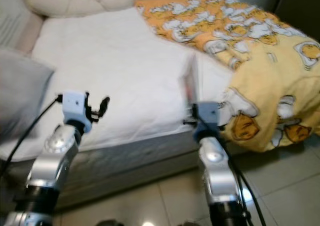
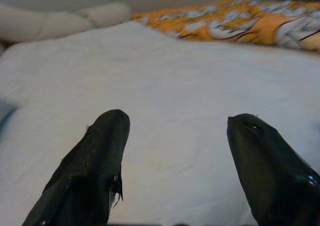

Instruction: Clean up the room

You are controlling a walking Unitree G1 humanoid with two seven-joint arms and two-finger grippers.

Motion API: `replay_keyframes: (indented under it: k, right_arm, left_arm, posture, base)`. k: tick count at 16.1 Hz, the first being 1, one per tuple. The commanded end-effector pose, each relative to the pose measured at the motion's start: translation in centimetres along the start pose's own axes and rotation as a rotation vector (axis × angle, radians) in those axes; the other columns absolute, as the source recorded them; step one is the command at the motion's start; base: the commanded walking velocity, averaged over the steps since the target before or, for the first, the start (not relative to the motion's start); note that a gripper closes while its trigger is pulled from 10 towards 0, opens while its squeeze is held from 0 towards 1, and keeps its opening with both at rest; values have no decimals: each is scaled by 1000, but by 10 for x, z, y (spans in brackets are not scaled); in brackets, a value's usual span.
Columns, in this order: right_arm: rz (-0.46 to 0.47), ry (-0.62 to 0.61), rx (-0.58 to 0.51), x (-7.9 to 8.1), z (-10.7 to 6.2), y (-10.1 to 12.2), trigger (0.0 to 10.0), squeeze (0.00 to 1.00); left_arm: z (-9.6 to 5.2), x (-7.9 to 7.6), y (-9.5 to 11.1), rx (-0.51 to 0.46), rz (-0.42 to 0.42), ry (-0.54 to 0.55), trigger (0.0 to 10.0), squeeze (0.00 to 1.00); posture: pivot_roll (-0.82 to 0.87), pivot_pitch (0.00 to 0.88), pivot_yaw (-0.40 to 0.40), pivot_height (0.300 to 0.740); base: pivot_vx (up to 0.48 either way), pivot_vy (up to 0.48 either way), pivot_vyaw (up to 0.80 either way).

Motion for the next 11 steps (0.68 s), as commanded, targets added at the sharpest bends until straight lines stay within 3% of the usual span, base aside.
replay_keyframes:
  k: [1,8,10,11]
  right_arm:
    - [1,19,-81,6,2,21,10000,0]
    - [1,32,-84,8,3,22,10000,0]
    - [-41,68,-104,12,3,25,10000,0]
    - [-53,80,-109,15,2,26,10000,0]
  left_arm:
    - [1,3,4,-6,11,12,10000,0]
    - [3,4,9,-39,9,28,10000,0]
    - [3,3,10,-43,7,21,10000,0]
    - [3,4,10,-44,5,22,10000,0]
  posture:
    - [-59,0,37,740]
    - [-58,0,37,740]
    - [-58,0,38,740]
    - [-57,0,37,740]
  base:
    - [0,394,0]
    - [0,0,0]
    - [0,0,0]
    - [0,0,800]
Point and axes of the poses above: a point about 5 cm out from each wrist's last joint towards the gripper, its own z axis pointing out of the wrist towards the gripper, its own y axis along the axis of the wrist's last joint, x = y × z, the point moved 3 cm from there along z, pointing out of the wrist towards the gripper, and after that the axes turned 11 degrees about -z, right-handed, at the moved point
